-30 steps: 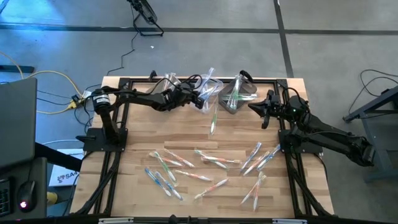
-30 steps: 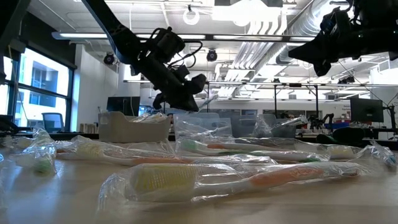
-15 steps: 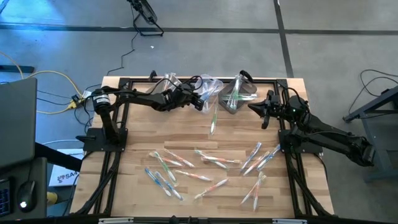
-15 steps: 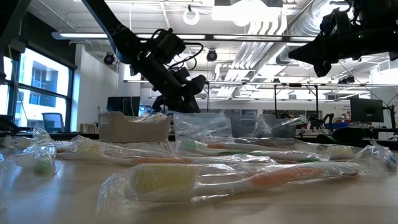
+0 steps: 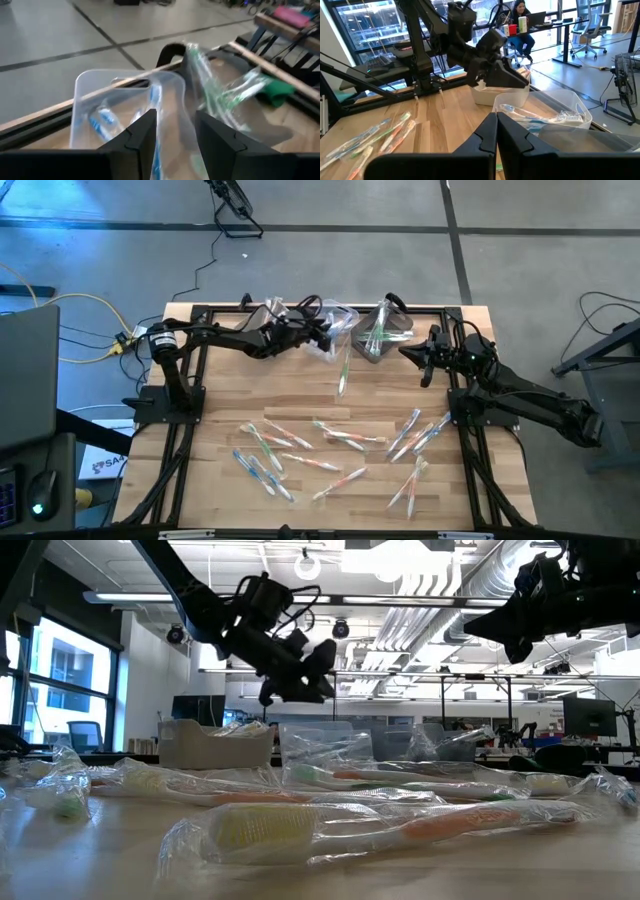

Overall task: Pick & Place Toothbrushes
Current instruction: Put the green toothbrush into the black bin

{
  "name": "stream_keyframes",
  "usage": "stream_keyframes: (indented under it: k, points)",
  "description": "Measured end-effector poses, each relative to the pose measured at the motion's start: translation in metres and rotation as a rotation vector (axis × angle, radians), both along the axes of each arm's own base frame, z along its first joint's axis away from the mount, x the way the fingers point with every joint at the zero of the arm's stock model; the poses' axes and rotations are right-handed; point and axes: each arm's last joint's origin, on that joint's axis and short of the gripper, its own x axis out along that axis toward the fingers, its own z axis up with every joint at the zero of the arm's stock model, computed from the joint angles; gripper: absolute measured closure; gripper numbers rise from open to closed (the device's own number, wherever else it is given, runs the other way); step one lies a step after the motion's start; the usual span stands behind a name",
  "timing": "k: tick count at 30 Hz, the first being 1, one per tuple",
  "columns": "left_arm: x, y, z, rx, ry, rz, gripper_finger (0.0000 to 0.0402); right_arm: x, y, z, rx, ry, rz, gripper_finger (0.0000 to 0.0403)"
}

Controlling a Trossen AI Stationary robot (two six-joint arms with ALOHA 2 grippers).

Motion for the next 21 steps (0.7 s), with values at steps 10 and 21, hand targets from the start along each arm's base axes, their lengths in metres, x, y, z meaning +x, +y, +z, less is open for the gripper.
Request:
stream_keyframes:
  k: [10, 21]
  points:
    - [0.0001, -0.0001, 0.0004, -0.005, -0.008, -0.001, 0.0270, 0.0000, 0.0000, 0.0000, 0.000, 0.000, 0.000, 0.0401]
    - [0.0001, -0.0001, 0.0005, -0.005, -0.009, -0.003, 0.0270, 0.0000, 0.0001, 0.0000, 0.000, 0.000, 0.002, 0.0401]
